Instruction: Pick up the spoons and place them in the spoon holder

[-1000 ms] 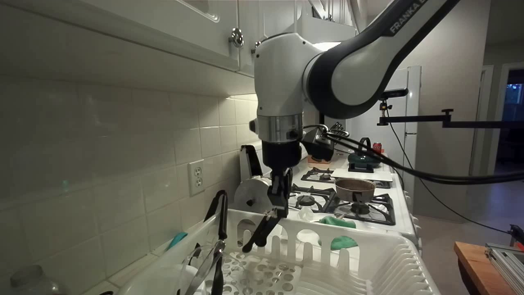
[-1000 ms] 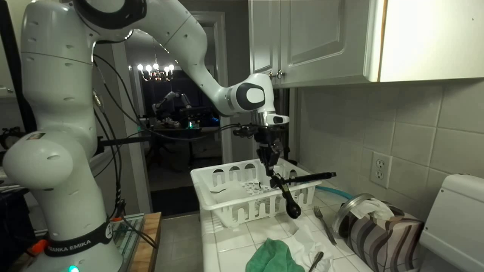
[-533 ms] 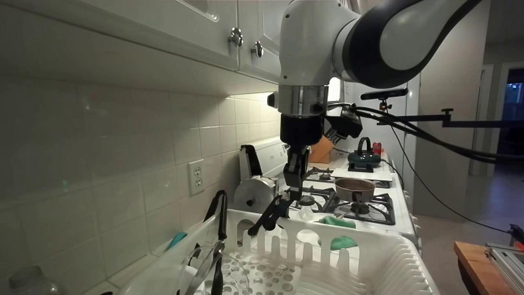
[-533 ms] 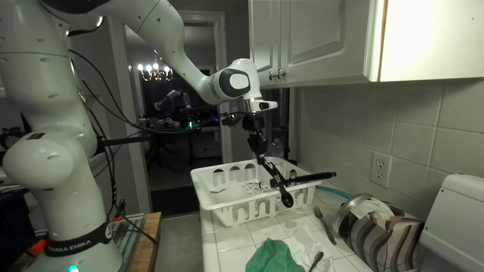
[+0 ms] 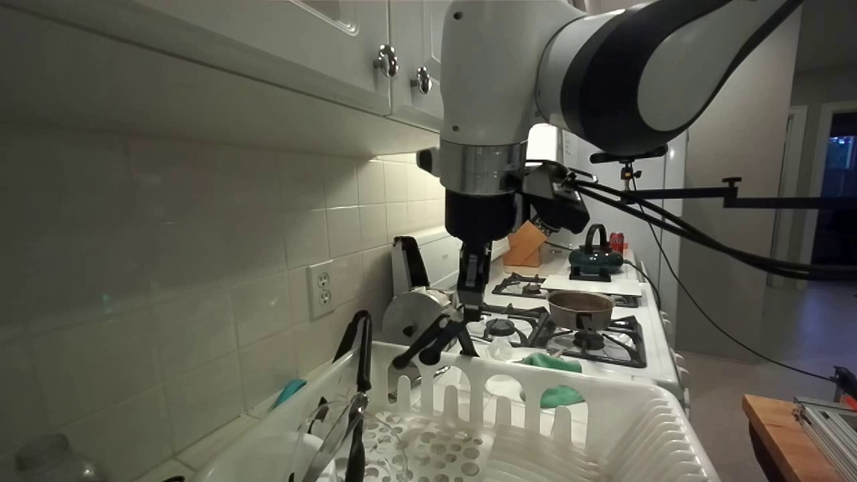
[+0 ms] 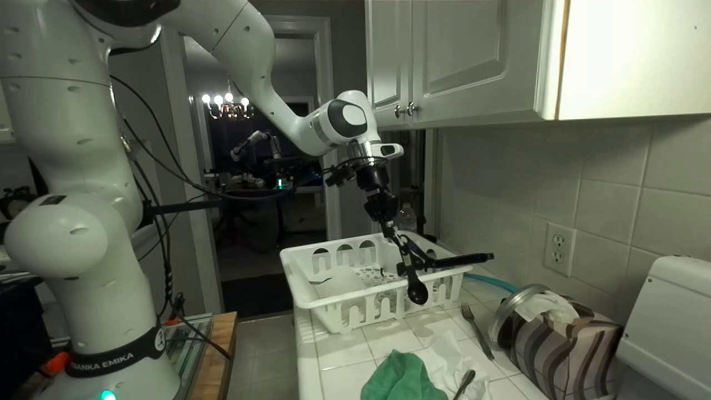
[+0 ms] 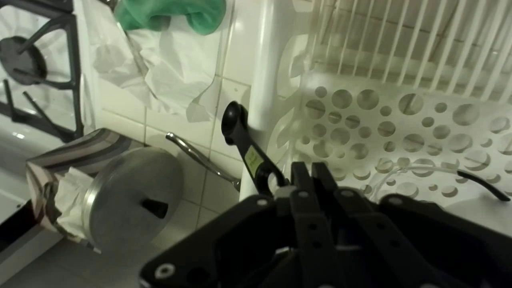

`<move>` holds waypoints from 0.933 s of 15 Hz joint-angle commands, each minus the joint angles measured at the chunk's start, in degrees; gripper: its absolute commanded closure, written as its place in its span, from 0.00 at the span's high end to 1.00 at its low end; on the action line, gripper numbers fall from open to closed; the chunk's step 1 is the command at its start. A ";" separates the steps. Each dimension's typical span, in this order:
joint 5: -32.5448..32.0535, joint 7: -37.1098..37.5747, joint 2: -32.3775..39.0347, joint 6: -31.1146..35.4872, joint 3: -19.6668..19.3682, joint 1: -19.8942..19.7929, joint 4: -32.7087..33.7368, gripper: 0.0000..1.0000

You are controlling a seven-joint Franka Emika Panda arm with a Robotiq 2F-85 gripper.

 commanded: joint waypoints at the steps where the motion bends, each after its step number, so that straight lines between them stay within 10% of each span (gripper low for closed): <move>1: -8.78 -0.19 6.65 -7.05 2.73 2.56 9.13 0.02; 14: -30.95 -17.78 28.72 -28.62 3.27 14.58 38.23 0.02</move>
